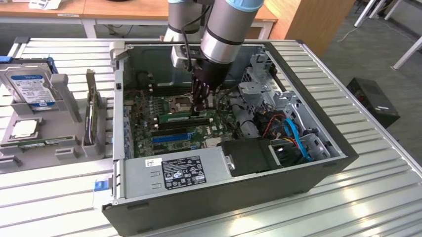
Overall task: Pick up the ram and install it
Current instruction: 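Insert the ram into the slot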
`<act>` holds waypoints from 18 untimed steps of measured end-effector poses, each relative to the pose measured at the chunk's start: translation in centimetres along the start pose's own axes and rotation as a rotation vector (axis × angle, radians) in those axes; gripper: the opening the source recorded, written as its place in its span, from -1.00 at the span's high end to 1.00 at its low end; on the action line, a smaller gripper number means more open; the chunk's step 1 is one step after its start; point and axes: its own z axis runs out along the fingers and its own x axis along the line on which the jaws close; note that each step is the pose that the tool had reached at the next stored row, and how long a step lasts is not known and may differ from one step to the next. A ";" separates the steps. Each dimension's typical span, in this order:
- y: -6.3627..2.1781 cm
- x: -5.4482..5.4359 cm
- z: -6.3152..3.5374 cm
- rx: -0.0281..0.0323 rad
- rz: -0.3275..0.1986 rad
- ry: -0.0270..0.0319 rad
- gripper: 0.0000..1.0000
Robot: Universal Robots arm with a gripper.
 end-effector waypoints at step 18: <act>-0.03 0.1 0.18 0.0001 -0.002 0.0002 0.76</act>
